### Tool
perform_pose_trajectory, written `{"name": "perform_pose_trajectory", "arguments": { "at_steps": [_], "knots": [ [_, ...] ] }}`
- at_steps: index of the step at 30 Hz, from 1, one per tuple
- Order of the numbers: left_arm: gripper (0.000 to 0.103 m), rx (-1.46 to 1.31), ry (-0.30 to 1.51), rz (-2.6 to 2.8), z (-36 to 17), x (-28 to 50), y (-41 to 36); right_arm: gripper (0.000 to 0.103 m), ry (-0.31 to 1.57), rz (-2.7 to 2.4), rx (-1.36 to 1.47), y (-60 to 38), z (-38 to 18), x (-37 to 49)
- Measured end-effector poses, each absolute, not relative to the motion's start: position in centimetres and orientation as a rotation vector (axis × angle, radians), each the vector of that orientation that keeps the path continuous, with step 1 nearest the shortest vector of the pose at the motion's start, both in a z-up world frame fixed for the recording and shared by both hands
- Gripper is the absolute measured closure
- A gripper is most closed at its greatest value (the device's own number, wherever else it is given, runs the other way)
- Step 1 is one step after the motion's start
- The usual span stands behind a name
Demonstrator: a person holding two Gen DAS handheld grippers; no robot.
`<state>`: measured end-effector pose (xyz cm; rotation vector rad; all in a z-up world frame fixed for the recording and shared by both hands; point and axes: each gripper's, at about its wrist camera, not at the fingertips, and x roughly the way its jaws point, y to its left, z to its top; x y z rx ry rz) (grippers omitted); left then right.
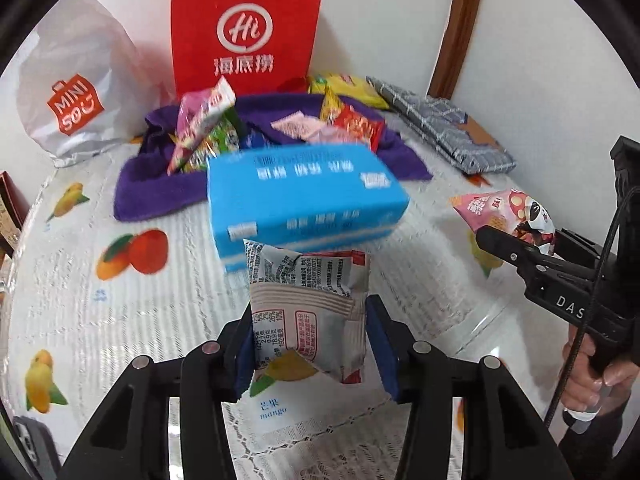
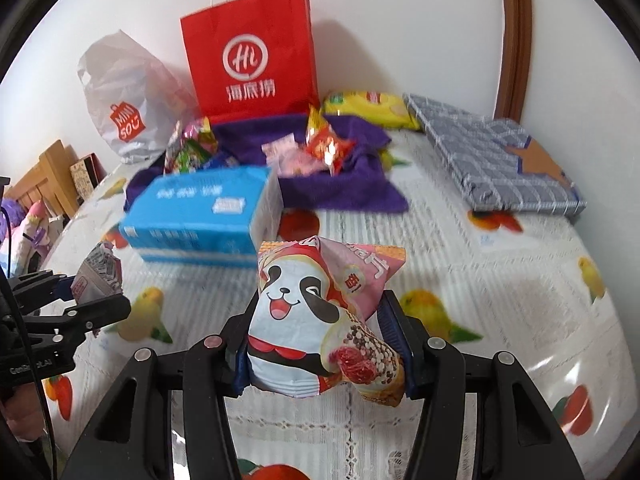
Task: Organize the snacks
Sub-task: 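Carry the white wrapper and panda snack bag over the purple towel with both tools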
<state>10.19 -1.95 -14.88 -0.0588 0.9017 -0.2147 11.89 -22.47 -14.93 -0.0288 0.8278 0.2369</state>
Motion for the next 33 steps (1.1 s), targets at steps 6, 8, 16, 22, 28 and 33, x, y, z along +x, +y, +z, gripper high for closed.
{"name": "perform_pose_trajectory", "arguments": {
  "at_steps": [6,8,16,22,28,33],
  "knots": [
    [0.055,-0.096,0.869,-0.217,-11.2,11.6,-0.8,0.049,0.779,0.262,-0.028,-21.2,-10.5,13.1],
    [0.055,-0.115,0.864,-0.207,-10.3,12.1,-0.3,0.049,0.749,0.283,-0.019,-20.7,-8.8,13.5],
    [0.055,-0.185,0.833,-0.171,-6.3,16.6,2.8,0.049,0.643,0.345,-0.064,-16.9,-3.4,16.9],
    [0.055,-0.216,0.79,-0.137,-3.6,19.1,4.5,0.049,0.646,0.356,-0.05,-15.6,-1.9,20.2],
    [0.055,-0.19,0.761,-0.102,-1.9,22.2,4.5,0.049,0.626,0.364,-0.027,-15.0,-0.7,24.1],
    [0.055,-0.224,0.768,-0.096,-1.8,25.0,5.1,0.049,0.625,0.355,-0.027,-14.6,-1.1,27.3]
  ]
}}
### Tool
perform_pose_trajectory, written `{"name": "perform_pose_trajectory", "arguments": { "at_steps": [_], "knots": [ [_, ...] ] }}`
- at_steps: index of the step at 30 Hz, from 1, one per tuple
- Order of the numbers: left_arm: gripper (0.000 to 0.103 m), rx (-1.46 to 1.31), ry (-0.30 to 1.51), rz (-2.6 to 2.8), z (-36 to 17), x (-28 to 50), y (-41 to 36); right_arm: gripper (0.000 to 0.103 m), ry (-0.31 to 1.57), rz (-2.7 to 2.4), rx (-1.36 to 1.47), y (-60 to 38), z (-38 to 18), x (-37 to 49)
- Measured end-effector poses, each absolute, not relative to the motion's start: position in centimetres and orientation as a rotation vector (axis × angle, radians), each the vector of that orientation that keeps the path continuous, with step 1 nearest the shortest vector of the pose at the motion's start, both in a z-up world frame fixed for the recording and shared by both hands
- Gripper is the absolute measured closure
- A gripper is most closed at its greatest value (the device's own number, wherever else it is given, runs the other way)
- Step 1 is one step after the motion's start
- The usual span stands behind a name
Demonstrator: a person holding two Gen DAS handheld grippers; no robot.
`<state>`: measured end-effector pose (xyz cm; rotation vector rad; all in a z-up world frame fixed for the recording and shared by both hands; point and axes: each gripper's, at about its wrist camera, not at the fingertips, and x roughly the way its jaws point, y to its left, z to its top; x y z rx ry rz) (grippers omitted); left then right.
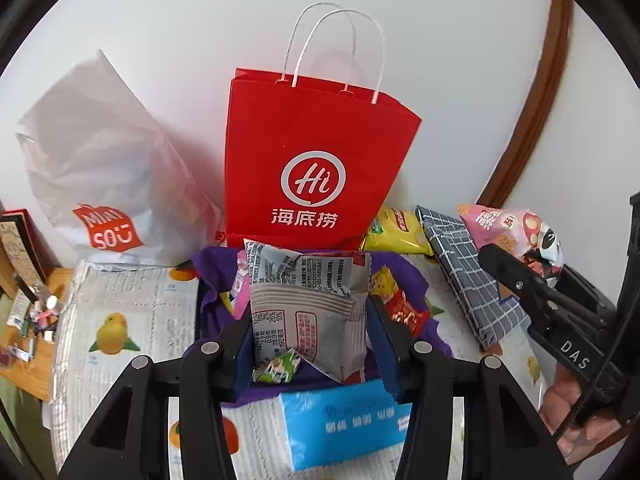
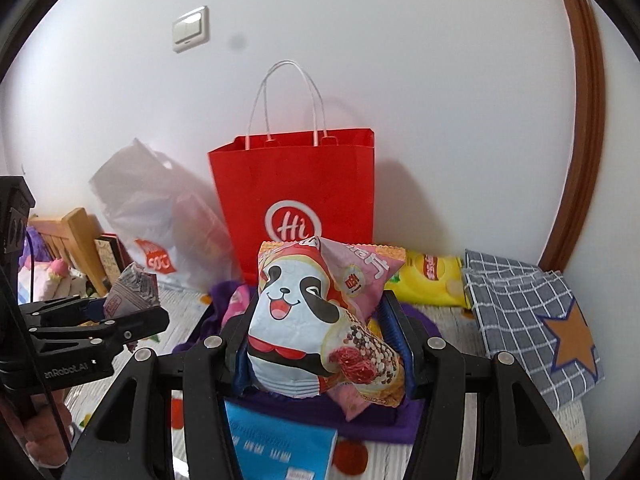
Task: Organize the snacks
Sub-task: 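Carry the white wrapper and panda snack bag over the purple towel with both tools, then lower the panda bag onto the towel and open the right tool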
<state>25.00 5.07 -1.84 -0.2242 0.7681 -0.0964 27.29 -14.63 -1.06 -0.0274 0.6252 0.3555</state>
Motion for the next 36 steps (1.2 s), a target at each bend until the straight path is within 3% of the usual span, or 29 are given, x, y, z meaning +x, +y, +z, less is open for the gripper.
{"name": "perform_pose_trajectory", "arguments": {
  "at_steps": [8,13,36],
  "knots": [
    [0.054,-0.209,0.704,-0.114,-1.7,28.9,4.7,0.049,0.69,0.324,-0.04,-14.7,-4.3,32.1],
    [0.054,-0.234,0.799,-0.065,-4.6,31.5,6.2,0.049,0.769,0.284,-0.039,-15.5,-6.8,34.4],
    [0.054,-0.337,0.849,0.039,-5.9,31.9,10.5,0.048,0.875,0.241,-0.04,-16.8,-11.0,36.5]
  ]
}}
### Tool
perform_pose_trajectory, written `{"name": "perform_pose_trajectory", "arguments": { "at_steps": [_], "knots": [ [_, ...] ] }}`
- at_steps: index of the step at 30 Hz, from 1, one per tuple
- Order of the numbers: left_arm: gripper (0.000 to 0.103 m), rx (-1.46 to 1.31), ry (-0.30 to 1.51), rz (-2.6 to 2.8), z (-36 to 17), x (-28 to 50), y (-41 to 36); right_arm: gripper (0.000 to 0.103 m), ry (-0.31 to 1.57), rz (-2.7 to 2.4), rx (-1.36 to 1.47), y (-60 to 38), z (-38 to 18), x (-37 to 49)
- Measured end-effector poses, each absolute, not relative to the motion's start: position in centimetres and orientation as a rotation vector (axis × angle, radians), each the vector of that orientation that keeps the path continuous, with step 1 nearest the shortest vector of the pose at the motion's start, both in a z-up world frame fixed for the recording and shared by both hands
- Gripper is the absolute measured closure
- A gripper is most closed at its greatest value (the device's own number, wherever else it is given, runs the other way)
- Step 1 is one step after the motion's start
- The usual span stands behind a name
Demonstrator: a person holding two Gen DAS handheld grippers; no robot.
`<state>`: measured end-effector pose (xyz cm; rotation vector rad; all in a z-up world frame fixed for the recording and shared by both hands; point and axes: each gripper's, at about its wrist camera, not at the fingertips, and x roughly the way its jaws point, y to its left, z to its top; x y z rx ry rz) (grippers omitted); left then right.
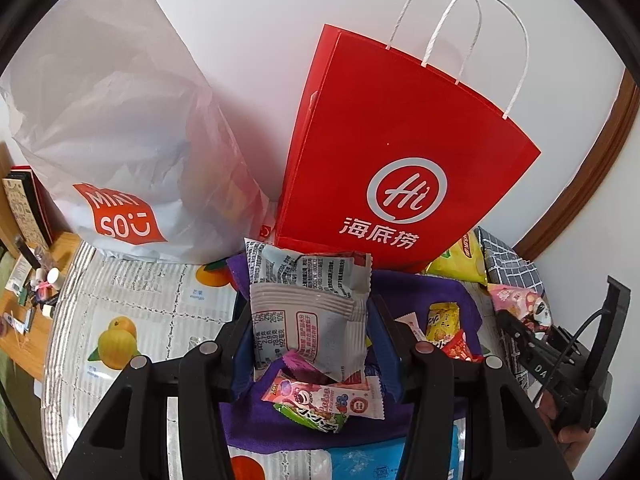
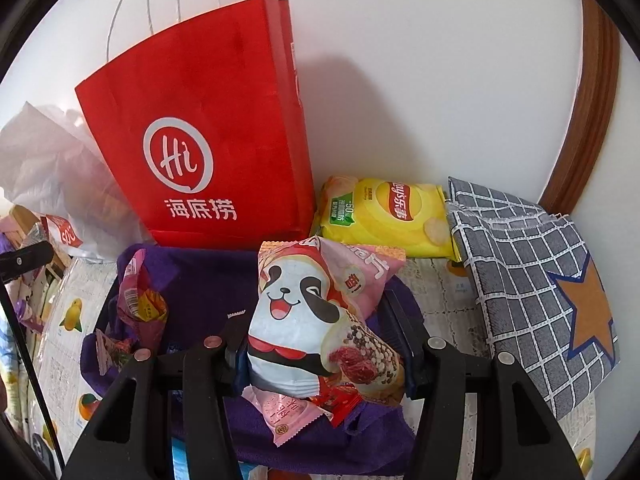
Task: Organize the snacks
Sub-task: 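Lower the panda bag onto the towel and open the right tool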
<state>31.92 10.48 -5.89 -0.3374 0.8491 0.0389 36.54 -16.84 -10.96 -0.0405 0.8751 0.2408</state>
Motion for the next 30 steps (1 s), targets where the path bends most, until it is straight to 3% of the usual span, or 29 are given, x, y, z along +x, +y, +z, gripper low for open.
{"name": "perform_pose_trajectory", "arguments": {
  "at_steps": [30],
  "knots": [
    [0.053,-0.315,0.86,0.025,-6.0,32.0,9.7,0.048,1.04,0.293,-0.224,-12.1,-15.4,37.0]
  ]
}}
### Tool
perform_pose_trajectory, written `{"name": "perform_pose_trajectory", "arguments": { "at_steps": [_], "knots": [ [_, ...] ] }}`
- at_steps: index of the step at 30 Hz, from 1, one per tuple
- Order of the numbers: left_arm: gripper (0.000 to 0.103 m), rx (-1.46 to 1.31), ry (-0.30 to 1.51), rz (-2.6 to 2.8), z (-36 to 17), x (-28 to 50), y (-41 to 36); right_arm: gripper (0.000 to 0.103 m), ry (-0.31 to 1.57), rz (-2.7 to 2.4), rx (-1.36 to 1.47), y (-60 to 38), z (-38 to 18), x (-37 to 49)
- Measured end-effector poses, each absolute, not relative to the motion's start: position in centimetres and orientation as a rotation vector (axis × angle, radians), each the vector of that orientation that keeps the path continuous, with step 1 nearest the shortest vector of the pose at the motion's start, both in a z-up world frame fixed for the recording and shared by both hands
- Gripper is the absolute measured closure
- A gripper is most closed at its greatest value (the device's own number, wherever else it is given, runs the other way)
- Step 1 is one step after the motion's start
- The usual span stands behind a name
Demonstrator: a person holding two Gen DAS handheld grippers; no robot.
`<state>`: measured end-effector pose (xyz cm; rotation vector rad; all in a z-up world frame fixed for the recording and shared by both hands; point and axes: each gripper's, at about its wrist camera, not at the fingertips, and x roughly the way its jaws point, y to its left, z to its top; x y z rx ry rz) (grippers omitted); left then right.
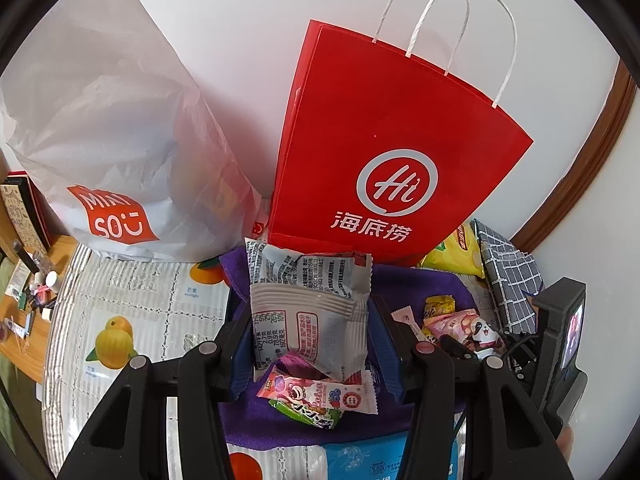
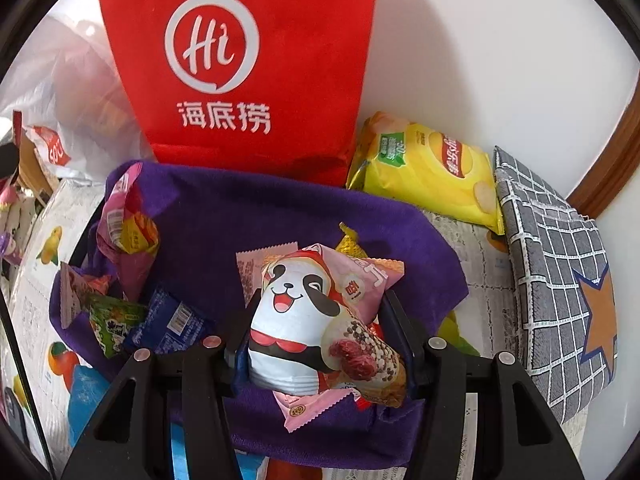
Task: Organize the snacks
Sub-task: 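Lower the panda bag onto the towel and open the right tool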
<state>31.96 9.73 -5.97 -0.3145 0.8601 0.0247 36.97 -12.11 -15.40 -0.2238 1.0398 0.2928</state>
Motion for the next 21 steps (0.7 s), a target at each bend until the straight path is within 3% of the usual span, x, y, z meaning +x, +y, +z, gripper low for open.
{"name": "perform_pose_trajectory", "arguments": {
  "at_steps": [21],
  "knots": [
    [0.053,-0.277,0.937,0.031,-8.0,33.4,8.2,0.047,1.066,0.279,-0.395,-10.7,-16.6,36.6]
  ]
}}
